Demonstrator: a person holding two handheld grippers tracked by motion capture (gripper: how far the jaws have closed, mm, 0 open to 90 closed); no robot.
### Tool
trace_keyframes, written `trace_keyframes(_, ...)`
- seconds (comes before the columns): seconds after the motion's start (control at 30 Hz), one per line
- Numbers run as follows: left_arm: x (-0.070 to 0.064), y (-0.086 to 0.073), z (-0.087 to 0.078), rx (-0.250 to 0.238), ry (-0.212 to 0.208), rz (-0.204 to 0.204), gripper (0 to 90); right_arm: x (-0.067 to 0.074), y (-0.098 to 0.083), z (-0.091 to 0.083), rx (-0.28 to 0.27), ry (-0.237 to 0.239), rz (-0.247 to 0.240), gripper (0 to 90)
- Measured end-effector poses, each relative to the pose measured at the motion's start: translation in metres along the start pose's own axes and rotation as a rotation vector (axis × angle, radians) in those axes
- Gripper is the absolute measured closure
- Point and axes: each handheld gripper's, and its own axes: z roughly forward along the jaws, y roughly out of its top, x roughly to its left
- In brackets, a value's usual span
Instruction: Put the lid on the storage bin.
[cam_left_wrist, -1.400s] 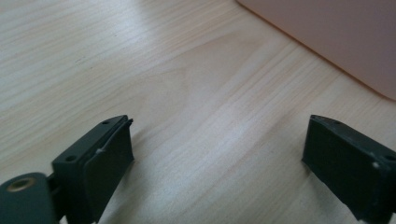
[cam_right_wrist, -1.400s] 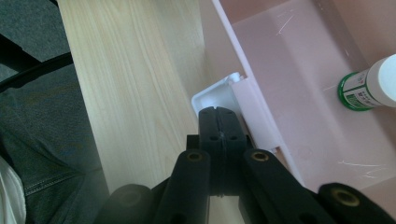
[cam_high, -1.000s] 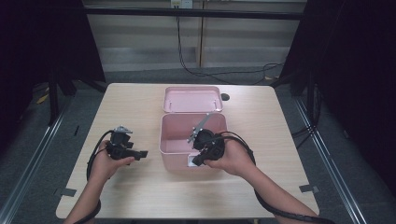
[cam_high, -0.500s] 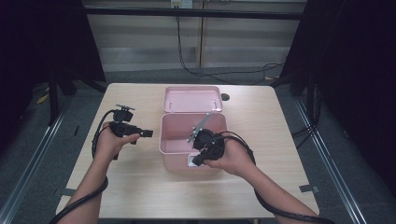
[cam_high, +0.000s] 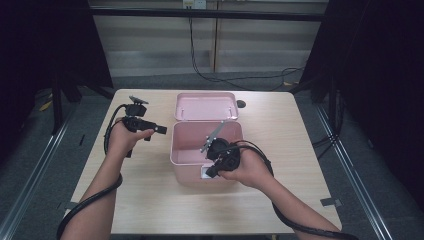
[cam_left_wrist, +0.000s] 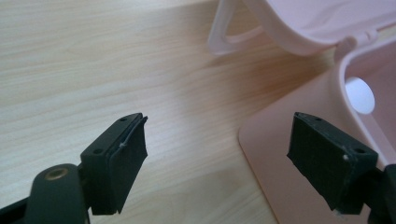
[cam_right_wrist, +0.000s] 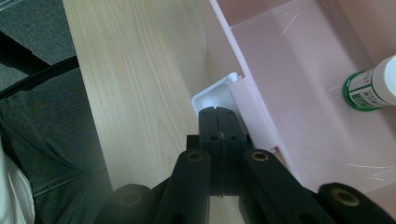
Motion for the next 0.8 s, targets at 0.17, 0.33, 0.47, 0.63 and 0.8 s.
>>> trace_keyframes(0.17, -0.003, 0.013, 0.000, -0.003, 0.016, 0.006, 20.5, -0.001, 0.000, 0.000, -0.006, 0.006, -0.007, 90.0)
trace_keyframes(0.33, -0.006, 0.026, 0.001, 0.002, 0.033, 0.013, 21.6, -0.001, 0.000, 0.000, -0.005, 0.005, -0.007, 90.0)
trace_keyframes(0.47, -0.008, 0.038, 0.000, 0.005, 0.053, 0.026, 23.0, -0.002, 0.000, 0.000, -0.008, 0.014, -0.001, 90.0)
trace_keyframes(0.63, -0.012, 0.049, 0.003, 0.013, 0.063, 0.023, 23.2, -0.001, 0.000, 0.000, -0.008, 0.013, -0.002, 90.0)
trace_keyframes(0.8, -0.015, 0.057, 0.008, 0.027, 0.073, 0.015, 24.8, -0.002, 0.000, 0.001, -0.014, 0.015, -0.005, 90.0)
